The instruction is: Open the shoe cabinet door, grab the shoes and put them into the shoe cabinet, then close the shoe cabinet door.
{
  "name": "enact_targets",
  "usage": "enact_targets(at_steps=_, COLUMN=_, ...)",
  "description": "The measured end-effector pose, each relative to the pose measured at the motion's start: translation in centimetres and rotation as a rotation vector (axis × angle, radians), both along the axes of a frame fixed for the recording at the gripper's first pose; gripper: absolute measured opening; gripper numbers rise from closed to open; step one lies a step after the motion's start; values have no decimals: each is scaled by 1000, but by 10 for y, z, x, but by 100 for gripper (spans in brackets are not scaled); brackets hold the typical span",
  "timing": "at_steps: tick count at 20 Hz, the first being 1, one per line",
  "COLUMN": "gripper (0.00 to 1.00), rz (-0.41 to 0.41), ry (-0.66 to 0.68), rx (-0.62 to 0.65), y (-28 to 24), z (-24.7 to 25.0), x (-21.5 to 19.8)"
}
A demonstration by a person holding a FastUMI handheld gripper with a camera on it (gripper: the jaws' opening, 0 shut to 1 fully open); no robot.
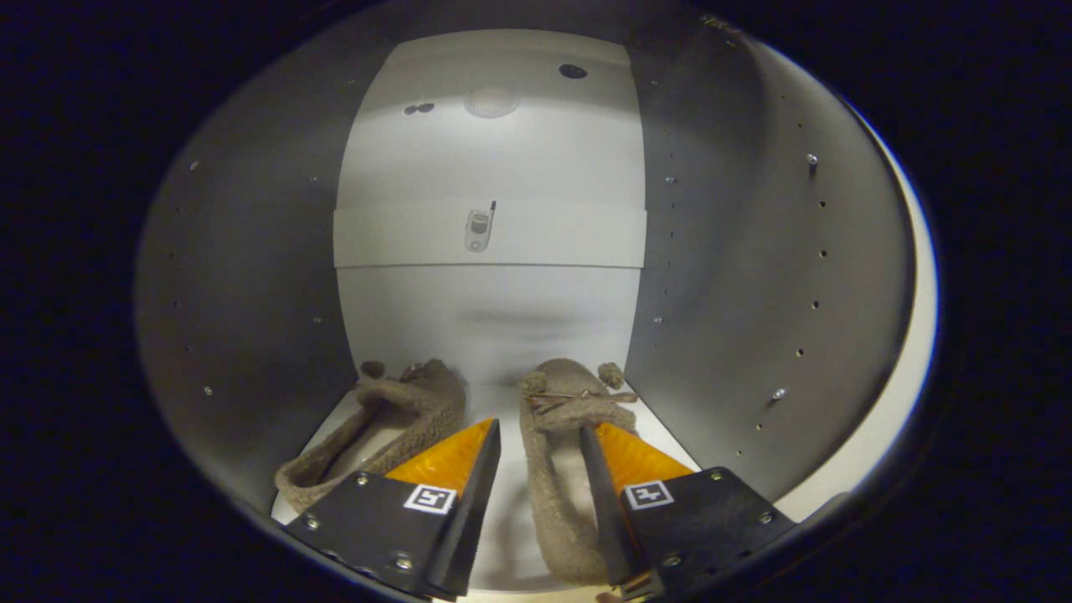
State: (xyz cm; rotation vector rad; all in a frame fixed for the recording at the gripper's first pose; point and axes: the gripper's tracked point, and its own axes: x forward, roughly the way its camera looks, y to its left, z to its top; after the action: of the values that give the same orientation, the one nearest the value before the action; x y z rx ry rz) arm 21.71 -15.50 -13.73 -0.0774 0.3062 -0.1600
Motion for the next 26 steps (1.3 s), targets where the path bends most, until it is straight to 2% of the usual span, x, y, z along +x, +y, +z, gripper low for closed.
enact_targets(at_steps=1, gripper=63, rz=-3, ry=5, rx=-8, y=0, z=0, x=-4)
enact_targets(at_steps=10, gripper=64, rz=1, ry=-68, rx=3, y=5, z=33, x=-54)
enact_targets(at_steps=17, gripper=66, rz=-1, ry=-199, rx=17, y=18, z=79, x=-136)
enact_targets(at_steps=26, gripper=75, rz=19, ry=-264, rx=25, y=8, z=114, x=-252)
